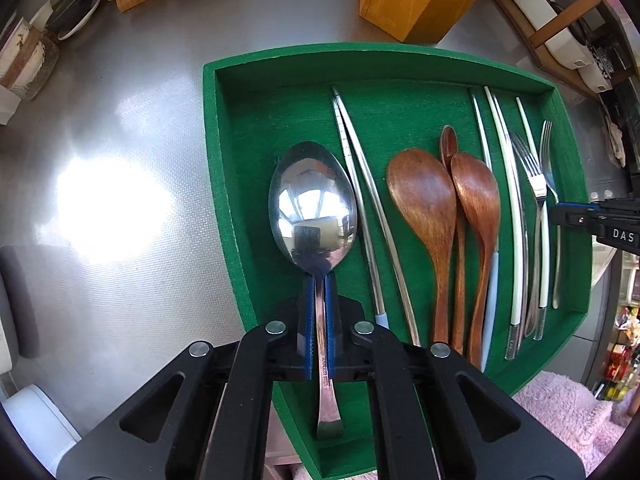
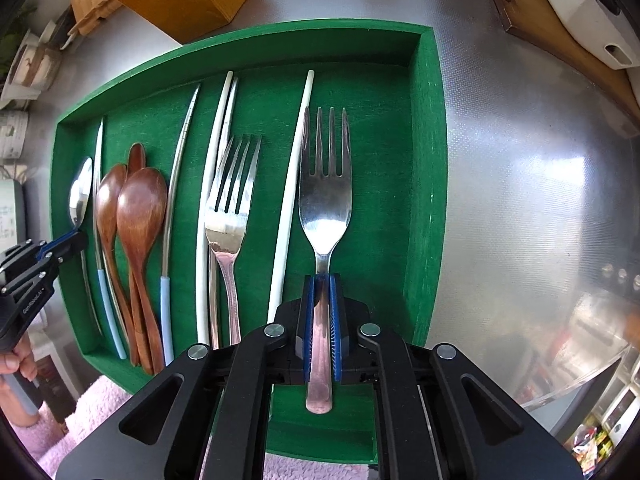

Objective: Organize utensils
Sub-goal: 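Lift spoon and fork and drop them into the wooden holder with both tools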

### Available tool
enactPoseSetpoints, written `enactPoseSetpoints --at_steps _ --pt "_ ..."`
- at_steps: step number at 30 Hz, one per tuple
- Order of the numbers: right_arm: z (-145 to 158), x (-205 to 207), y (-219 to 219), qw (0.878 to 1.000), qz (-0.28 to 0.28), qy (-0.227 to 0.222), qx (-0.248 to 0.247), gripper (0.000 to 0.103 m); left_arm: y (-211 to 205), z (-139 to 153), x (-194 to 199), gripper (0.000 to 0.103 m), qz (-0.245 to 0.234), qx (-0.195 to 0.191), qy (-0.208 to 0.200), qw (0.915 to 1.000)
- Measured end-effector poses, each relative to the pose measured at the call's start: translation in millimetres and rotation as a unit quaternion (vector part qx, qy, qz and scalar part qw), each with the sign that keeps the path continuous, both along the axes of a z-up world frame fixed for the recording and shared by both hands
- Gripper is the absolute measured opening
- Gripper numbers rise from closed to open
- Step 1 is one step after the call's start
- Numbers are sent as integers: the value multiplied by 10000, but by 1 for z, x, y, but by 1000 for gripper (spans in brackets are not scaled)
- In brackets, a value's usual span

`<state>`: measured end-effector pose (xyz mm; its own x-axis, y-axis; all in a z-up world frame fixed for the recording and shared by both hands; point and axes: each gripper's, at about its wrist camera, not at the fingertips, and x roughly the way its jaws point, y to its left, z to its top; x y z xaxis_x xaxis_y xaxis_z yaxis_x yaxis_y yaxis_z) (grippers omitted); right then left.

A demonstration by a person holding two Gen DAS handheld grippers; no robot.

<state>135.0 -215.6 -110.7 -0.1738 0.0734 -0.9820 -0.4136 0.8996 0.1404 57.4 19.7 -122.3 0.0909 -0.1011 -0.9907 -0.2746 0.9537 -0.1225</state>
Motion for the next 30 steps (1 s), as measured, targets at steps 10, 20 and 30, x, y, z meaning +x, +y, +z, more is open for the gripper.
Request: enactPoseSetpoints --at_steps 10,20,30 --pt "50 -12 -20 9888 -22 -884 1205 7 -6 66 -9 3 -46 -314 -1679 9853" --pt "106 -15 9 9411 207 -2807 1872 7 -12 104 -9 3 98 188 -3117 9499" --pt "137 11 34 8853 133 -3894 2539 7 2 137 14 3 454 606 -4118 9081"
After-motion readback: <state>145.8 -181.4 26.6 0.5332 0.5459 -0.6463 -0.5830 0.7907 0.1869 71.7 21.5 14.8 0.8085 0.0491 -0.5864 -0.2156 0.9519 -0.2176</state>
